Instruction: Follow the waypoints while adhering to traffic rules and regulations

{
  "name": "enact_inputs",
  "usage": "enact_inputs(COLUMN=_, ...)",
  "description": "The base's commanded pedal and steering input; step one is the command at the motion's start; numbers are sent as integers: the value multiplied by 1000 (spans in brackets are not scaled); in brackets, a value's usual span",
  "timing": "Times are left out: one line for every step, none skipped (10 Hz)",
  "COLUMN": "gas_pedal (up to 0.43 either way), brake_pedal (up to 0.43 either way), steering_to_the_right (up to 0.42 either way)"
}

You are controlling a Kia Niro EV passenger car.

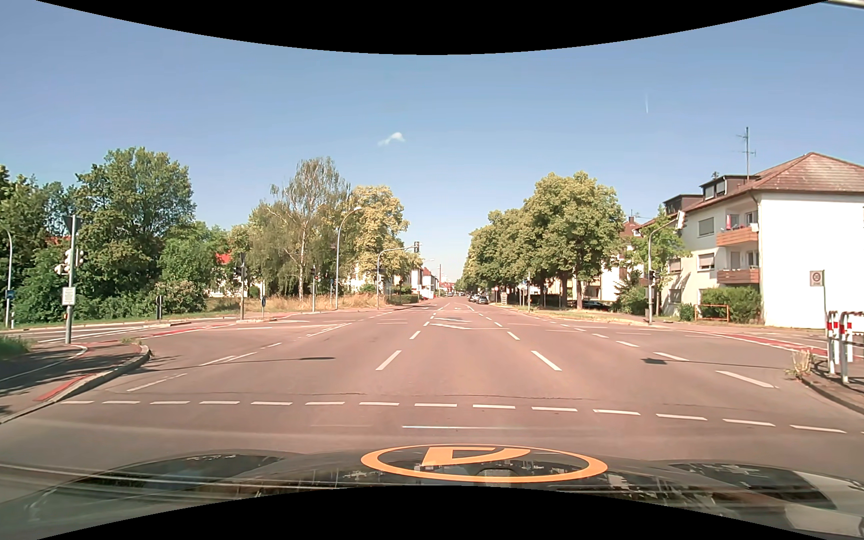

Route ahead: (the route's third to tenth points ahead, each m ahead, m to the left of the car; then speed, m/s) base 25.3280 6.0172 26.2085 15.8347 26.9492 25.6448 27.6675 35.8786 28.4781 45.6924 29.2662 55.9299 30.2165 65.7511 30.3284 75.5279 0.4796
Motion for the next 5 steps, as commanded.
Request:
enact_inputs(gas_pedal=421, brake_pedal=0, steering_to_the_right=10)
enact_inputs(gas_pedal=441, brake_pedal=0, steering_to_the_right=11)
enact_inputs(gas_pedal=461, brake_pedal=0, steering_to_the_right=12)
enact_inputs(gas_pedal=469, brake_pedal=0, steering_to_the_right=14)
enact_inputs(gas_pedal=480, brake_pedal=0, steering_to_the_right=14)
